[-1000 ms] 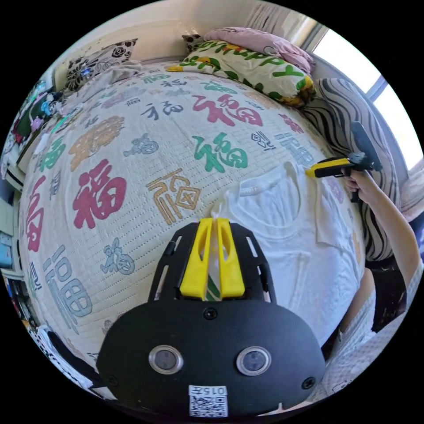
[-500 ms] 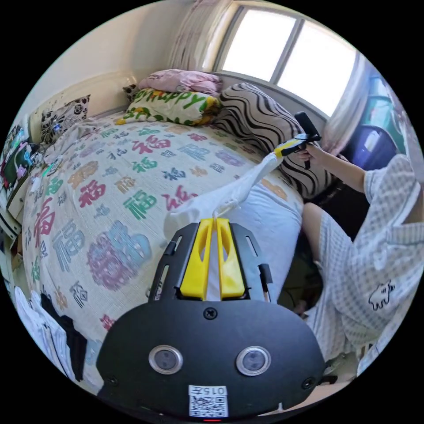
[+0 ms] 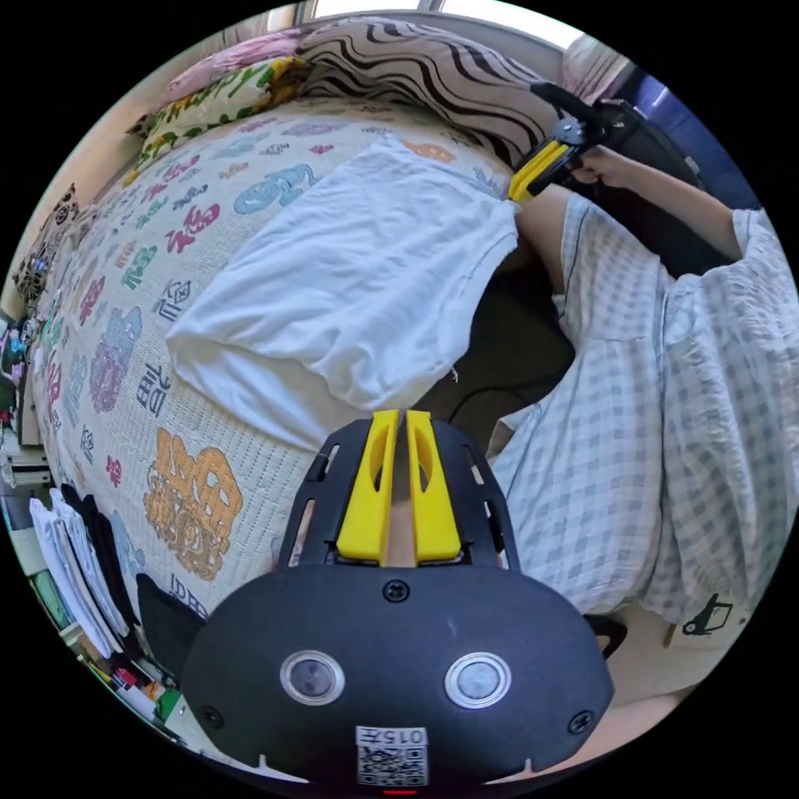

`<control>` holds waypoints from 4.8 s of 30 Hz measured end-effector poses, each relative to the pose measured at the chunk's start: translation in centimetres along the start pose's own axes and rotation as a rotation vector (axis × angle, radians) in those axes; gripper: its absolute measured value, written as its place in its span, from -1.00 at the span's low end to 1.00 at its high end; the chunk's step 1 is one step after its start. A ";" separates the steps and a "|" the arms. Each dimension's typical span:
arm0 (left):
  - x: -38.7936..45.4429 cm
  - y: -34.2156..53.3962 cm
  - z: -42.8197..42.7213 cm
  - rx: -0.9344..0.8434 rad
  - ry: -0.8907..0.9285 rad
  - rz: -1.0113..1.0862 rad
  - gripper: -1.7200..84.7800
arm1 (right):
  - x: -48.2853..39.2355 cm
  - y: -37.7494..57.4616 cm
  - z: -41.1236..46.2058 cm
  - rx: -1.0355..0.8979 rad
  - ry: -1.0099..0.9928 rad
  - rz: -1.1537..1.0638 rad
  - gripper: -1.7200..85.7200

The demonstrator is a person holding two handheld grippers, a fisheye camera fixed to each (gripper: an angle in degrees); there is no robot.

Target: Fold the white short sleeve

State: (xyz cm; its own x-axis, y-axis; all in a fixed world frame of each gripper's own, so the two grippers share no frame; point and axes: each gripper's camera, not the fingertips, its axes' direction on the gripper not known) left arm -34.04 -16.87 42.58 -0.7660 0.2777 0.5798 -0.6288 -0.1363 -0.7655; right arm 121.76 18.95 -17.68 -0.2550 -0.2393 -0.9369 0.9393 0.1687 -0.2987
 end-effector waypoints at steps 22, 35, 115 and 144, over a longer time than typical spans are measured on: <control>-19.7 9.9 -8.4 0.594 0.189 -0.888 -0.78 | 13.4 4.2 -9.8 0.428 -0.232 0.463 -0.77; -30.7 11.2 -2.4 0.566 0.505 -1.019 -0.95 | 22.5 -0.6 -8.1 0.359 -0.326 0.585 -0.95; -11.9 27.7 -5.8 0.568 0.480 -0.929 -0.97 | 1.8 -16.2 19.9 0.058 -0.134 -0.042 -0.92; -7.4 35.2 -1.2 0.770 0.274 -1.368 -0.92 | -22.7 -66.4 40.4 -0.209 0.268 -0.307 -0.75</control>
State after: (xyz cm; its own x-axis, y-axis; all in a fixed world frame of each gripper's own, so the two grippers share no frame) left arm -50.36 -22.53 11.04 0.4000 0.7323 0.5511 -0.7716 -0.0554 0.6336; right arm 74.43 -25.50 30.78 -0.5907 -0.0571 -0.8049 0.7513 0.3249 -0.5744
